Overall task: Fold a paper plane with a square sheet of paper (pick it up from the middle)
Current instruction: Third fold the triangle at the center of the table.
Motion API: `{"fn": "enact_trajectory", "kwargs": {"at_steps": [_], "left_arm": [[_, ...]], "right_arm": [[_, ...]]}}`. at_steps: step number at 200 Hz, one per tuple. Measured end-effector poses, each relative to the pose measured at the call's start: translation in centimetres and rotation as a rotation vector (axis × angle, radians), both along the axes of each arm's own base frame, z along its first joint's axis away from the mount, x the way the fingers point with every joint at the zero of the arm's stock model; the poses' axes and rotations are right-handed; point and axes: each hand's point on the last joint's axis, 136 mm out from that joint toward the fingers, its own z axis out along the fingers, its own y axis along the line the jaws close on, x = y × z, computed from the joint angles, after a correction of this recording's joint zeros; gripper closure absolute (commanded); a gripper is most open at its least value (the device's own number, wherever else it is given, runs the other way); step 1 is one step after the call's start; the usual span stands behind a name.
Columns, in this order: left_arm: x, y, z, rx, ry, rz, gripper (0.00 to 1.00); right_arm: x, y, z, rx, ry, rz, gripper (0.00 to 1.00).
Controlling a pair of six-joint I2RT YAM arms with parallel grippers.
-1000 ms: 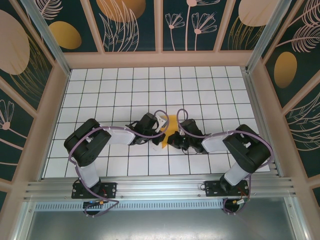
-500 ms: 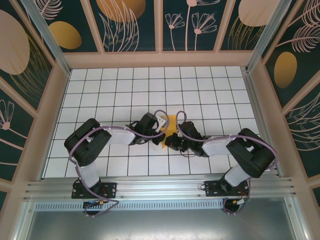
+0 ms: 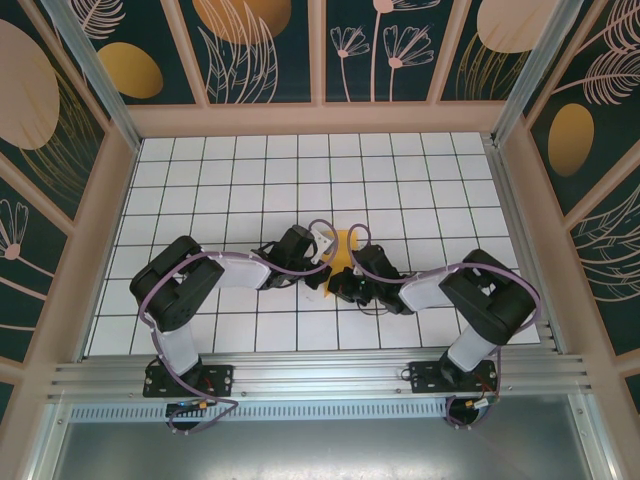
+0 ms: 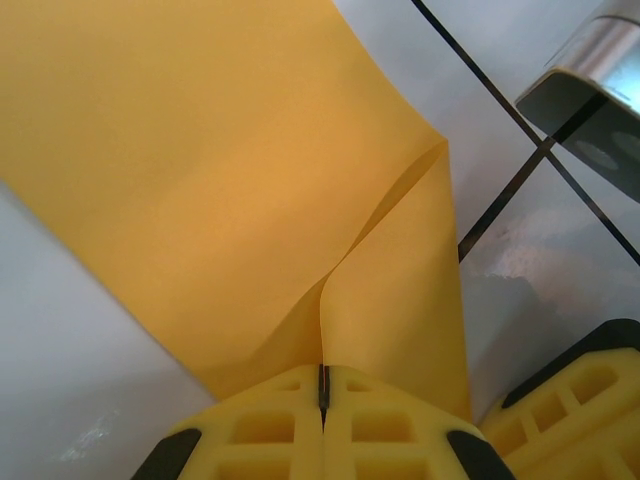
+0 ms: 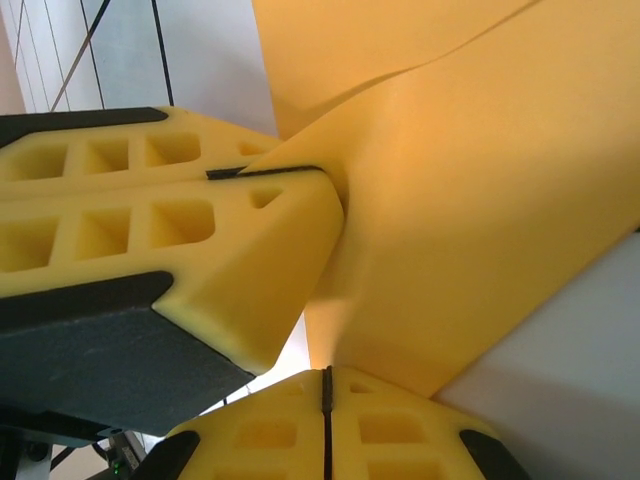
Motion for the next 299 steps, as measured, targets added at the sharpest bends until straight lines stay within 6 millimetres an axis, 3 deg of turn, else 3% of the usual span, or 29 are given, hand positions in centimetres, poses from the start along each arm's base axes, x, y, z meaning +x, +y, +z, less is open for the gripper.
{"fn": "enact_trajectory", "kwargs": {"at_steps": [43,81,105,190,261,299], "left_arm": [[0.1,0.1,0.0,-0.006,0.004,0.001,0.98],[0.1,0.2,0.1,-0.020,0.020,-0.006,0.98],[0.1,0.1,0.0,-0.029,0.027,-0.010,0.98],[0.2,0.1,0.0,-0.039,0.036,-0.015,0.99],[0.2,0.1,0.1,-0.048,0.044,-0.019,0.98],[0.2,0.1,0.1,-0.050,0.048,-0.014,0.89]], "right_arm": [[-0.5,0.4,1.2,0.017,-0.023,0.010,0.90],[-1.2,0.8,1.0,0.014,-0.021,0.025,0.90],[-1.2,0.7,-0.2,-0.009,0.001,0.017,0.90],[-1.2,0.6,0.3,-0.025,0.008,0.010,0.89],[-1.3,1.8,-0.3,-0.049,0.025,0.032,0.90],[-1.3,1.4,-0.1,-0.068,0.017,0.026,0.89]]}}
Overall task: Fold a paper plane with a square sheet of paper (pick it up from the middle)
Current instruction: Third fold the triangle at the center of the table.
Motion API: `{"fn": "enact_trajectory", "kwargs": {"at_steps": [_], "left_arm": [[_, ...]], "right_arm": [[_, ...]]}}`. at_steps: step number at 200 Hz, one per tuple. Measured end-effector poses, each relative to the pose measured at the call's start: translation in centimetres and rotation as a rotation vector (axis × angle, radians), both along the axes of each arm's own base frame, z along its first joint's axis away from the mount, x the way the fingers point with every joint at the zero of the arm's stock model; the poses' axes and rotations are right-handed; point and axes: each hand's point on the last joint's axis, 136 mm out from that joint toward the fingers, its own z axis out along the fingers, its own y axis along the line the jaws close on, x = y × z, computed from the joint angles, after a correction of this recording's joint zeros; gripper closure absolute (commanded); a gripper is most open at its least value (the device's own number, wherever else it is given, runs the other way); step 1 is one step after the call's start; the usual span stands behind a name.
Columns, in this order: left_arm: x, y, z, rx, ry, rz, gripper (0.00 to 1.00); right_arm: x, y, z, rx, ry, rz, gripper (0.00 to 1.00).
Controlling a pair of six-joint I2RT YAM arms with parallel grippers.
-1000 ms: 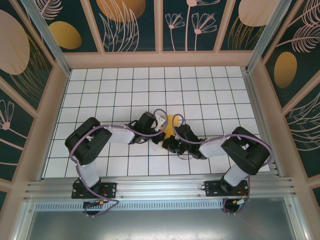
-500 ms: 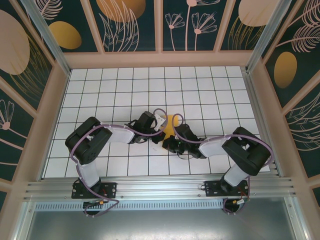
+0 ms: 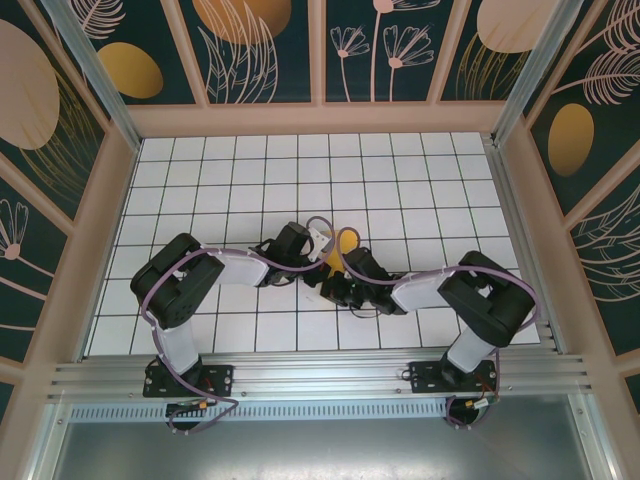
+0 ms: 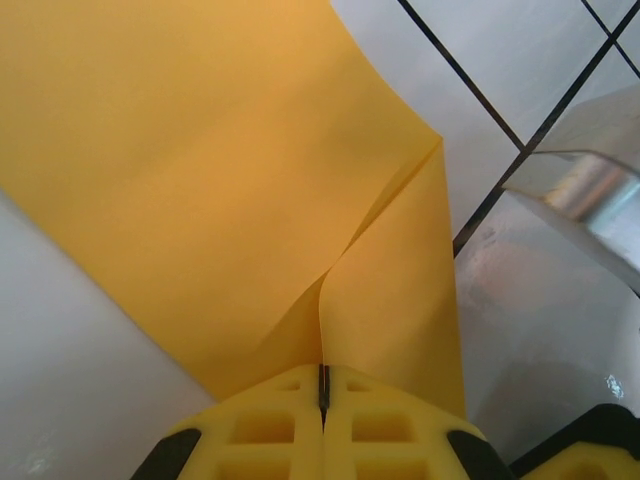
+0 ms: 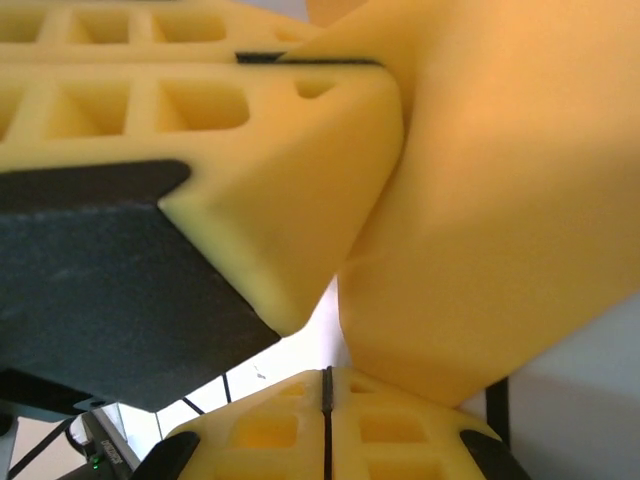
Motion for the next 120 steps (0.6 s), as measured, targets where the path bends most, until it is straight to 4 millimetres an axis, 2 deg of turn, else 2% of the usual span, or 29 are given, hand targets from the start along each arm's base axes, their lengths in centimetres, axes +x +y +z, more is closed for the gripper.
{"fn": "enact_trajectory", "kwargs": {"at_steps": [15,33,57,73,84,99,120], "left_arm": [[0.0,0.0,0.0,0.003,0.008,0.006,0.86],[0.0,0.0,0.3,0.007,0.021,0.010,0.75],[0.1,0.4,0.6,0.031,0.037,0.037,0.58],[0.2,0.7,1.0,0.046,0.038,0.054,0.51],[0.4,0.9,1.4,0.050,0.038,0.069,0.45],[0.6,1.1,2.2,0.052,0.028,0.091,0.40],[1.1,1.5,4.0,0.043,-0.006,0.122,0.40]], "right_arm": [[0.4,-0.7,0.9,-0.014,-0.025,-0.017,0.88],[1.5,-2.0,3.3,0.002,-0.086,-0.058,0.86],[4.2,-5.1,6.0,0.030,-0.168,-0.157,0.86],[5.6,-6.9,6.1,0.014,-0.185,-0.203,0.85],[5.8,-7.4,5.8,0.000,-0.184,-0.203,0.86],[5.7,-7.2,5.2,-0.018,-0.169,-0.173,0.86],[5.9,-6.4,4.7,-0.022,-0.152,-0.136,0.86]]}}
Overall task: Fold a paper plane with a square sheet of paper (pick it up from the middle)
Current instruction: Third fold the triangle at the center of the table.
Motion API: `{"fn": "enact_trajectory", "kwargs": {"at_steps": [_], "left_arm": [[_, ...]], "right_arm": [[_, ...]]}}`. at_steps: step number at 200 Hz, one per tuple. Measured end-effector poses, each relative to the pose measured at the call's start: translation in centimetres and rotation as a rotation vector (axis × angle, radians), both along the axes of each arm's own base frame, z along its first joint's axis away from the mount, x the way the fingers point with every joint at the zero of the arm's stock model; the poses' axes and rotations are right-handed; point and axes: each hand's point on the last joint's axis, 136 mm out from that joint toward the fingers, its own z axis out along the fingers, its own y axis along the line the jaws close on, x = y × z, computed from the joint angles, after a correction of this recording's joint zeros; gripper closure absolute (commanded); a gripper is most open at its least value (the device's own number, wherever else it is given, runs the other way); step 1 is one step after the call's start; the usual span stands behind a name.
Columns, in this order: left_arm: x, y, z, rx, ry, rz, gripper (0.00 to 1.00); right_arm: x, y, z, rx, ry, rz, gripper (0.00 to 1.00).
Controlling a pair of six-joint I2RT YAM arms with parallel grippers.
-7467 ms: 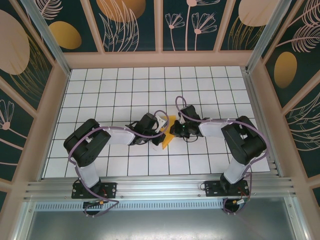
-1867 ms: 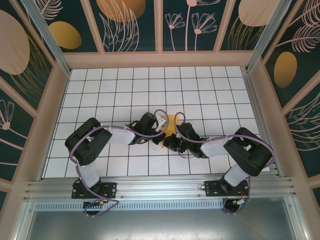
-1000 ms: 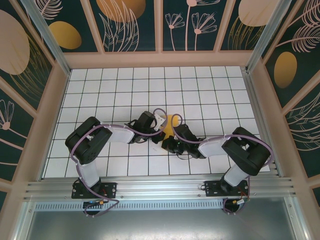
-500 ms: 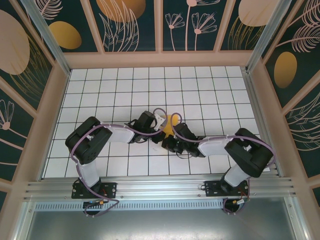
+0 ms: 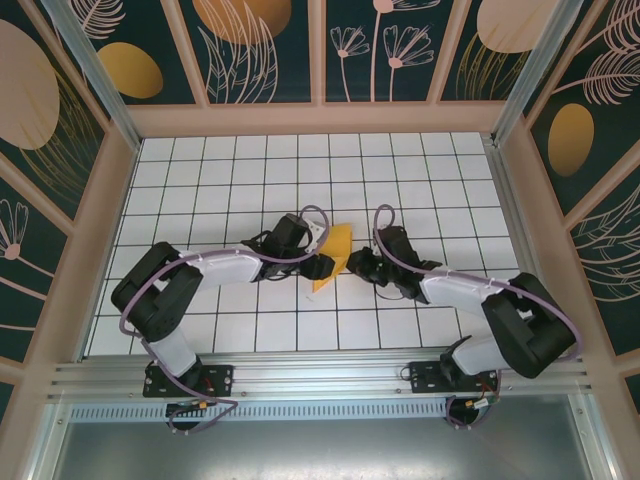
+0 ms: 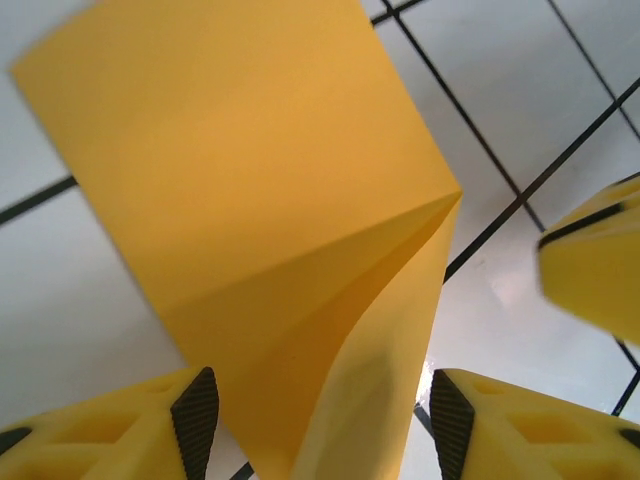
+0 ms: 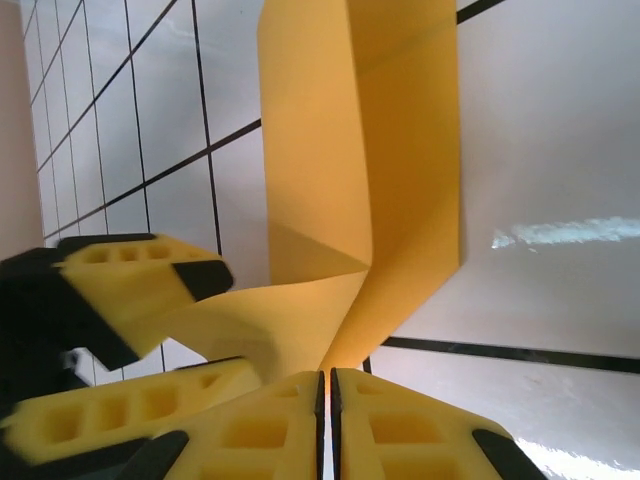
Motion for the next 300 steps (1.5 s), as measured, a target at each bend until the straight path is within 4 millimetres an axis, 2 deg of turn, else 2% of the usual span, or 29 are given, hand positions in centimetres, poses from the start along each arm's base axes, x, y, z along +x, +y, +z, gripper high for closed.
{"fn": "enact_trajectory", "kwargs": {"at_steps": [26,55,93,114,135,171,197,282,300], "left_arm": [[0.9,0.7,2.4,-0.019,-0.048,0.051,0.44],[1.2,1.2,3.8,-0.040,-0.057,0.082,0.68],[-0.1,0.1,5.5,-0.123,-0.019,0.026,0.81],[-0.7,-0.4,5.7,-0.151,0.006,-0.002,0.86],[-0.7,-0.5,4.8,-0.145,0.029,0.000,0.90],[-0.5,-0.2,0.6,-0.071,0.093,0.028,0.92],[-0.3,-0.2,-1.3,-0.041,0.122,0.034,0.92],[1.0,-0.2,-3.6,0.008,0.105,0.056,0.94],[1.1,-0.2,-3.8,0.011,0.099,0.055,0.95]], "right_arm": [[0.4,1.2,-0.3,0.009,0.015,0.036,0.87],[1.0,2.5,-0.3,0.019,0.021,0.069,0.87],[2.1,3.8,-1.2,0.009,0.029,0.091,0.89],[2.4,4.0,-2.1,-0.006,0.049,0.092,0.89],[2.7,4.2,-2.6,-0.016,0.055,0.095,0.90],[2.7,4.1,-2.9,-0.025,0.055,0.102,0.90],[2.6,4.0,-3.3,-0.037,0.062,0.105,0.90],[2.3,3.8,-4.0,-0.053,0.084,0.104,0.89],[2.2,3.6,-3.7,-0.056,0.083,0.100,0.89]]}}
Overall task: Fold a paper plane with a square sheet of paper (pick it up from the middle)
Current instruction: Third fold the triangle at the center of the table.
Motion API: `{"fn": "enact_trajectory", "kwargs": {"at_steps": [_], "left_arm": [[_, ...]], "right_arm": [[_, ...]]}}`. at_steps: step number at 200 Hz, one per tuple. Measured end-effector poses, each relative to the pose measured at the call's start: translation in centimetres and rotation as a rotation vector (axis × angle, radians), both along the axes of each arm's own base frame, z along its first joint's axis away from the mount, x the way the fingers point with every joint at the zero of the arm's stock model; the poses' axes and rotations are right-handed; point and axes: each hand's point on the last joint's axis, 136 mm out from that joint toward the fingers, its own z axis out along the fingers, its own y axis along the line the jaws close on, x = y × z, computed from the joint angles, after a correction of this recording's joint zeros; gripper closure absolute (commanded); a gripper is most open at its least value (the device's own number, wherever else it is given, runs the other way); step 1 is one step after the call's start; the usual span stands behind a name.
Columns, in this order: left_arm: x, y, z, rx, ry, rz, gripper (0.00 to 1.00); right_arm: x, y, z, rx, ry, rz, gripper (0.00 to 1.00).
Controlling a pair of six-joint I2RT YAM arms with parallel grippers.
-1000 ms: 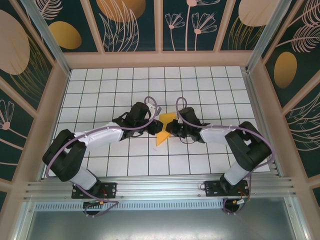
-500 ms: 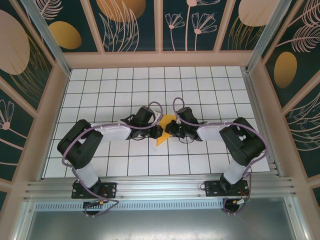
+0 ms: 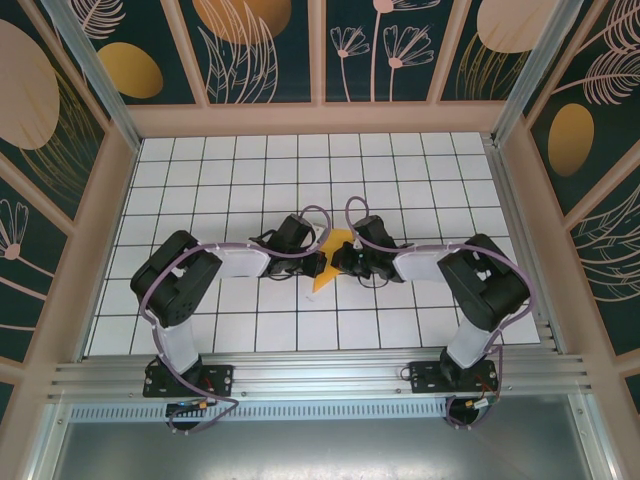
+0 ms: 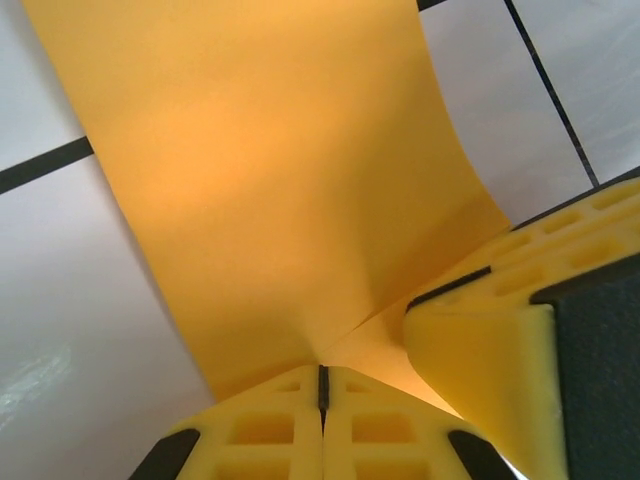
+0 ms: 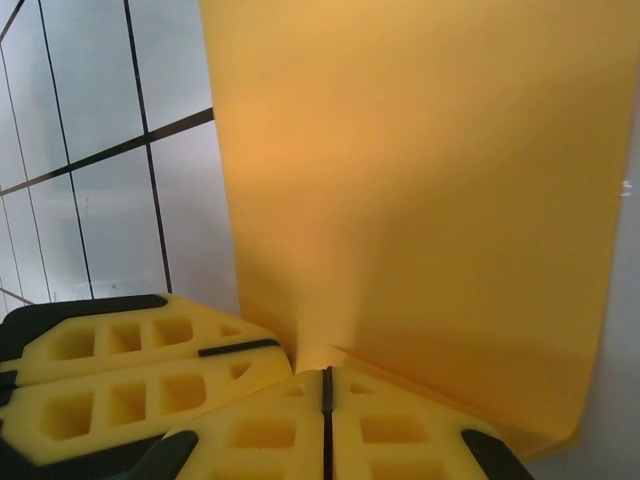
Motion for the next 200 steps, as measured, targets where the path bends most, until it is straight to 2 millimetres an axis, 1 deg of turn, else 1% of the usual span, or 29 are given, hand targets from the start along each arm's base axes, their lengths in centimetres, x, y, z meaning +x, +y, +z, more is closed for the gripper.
{"fn": "enact_trajectory", "kwargs": {"at_steps": [30,43,72,95,126,167,200], "left_arm": [[0.1,0.0,-0.1,-0.003,-0.010,-0.001,0.96],[0.1,0.0,-0.1,-0.004,-0.012,-0.002,0.95],[0.0,-0.1,-0.1,-0.006,-0.019,-0.013,0.95],[0.0,-0.1,-0.1,-0.005,-0.025,-0.022,0.94],[0.0,-0.1,-0.1,-0.003,-0.028,-0.030,0.94],[0.0,-0.1,-0.1,-0.002,-0.032,-0.035,0.94],[0.0,-0.1,-0.1,-0.001,-0.034,-0.038,0.94]], "right_arm": [[-0.2,-0.5,1.9,0.018,-0.043,-0.015,0.89],[-0.4,-0.8,2.2,0.020,-0.054,-0.021,0.89],[-0.9,-1.4,1.4,0.007,-0.034,-0.032,0.89],[-0.9,-1.3,0.7,0.003,-0.016,-0.041,0.90],[-1.2,-1.7,-1.2,-0.028,0.024,-0.047,0.90],[-1.0,-1.8,-0.9,-0.023,0.017,-0.052,0.89],[-0.2,-2.3,0.1,-0.002,-0.004,-0.074,0.89]]}}
